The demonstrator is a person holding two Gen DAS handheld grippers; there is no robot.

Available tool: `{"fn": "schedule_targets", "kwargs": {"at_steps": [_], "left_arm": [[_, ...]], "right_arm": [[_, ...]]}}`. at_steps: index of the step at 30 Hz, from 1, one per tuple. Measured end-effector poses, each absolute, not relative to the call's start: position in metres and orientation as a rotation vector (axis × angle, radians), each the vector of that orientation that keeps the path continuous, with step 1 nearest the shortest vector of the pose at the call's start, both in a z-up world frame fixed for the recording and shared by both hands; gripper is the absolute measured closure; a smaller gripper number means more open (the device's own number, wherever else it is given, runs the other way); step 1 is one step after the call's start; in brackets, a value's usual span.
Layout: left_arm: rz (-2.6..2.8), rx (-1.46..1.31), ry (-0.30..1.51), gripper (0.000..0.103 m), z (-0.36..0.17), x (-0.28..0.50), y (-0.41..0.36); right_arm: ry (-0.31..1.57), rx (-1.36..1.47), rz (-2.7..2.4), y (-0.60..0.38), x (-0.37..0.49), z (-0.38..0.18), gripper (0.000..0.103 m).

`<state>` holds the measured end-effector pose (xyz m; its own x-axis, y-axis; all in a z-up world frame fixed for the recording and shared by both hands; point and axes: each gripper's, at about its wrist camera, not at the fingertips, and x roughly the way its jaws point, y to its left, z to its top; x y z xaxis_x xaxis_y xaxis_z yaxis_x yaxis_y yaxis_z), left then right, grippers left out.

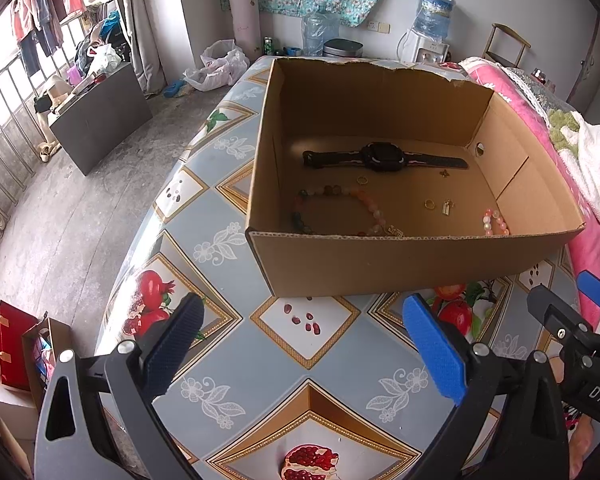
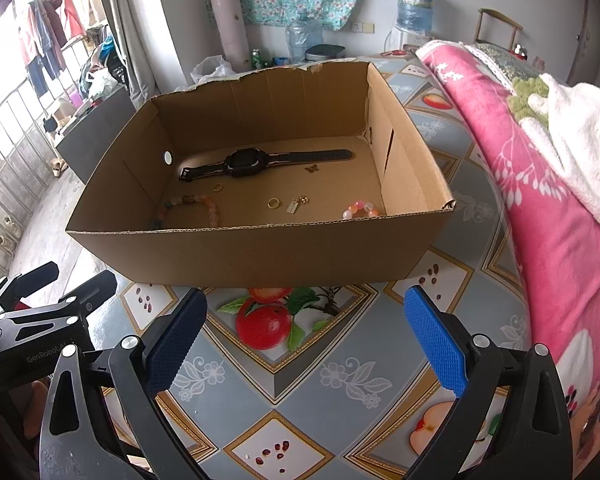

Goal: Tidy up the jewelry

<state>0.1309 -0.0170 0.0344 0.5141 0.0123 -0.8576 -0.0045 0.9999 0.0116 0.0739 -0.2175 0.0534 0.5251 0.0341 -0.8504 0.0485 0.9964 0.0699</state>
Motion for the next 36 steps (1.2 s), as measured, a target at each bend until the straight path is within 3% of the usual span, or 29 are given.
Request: {"fn": "schedule_targets", "kwargs": {"at_steps": [36], "left_arm": [[0.011, 0.011, 1.031, 0.005, 0.0334, 0.13, -0.0159]], "right_arm": [[1.015, 0.088, 0.002, -0.218, 0.0735, 0.0536, 0.008]]}}
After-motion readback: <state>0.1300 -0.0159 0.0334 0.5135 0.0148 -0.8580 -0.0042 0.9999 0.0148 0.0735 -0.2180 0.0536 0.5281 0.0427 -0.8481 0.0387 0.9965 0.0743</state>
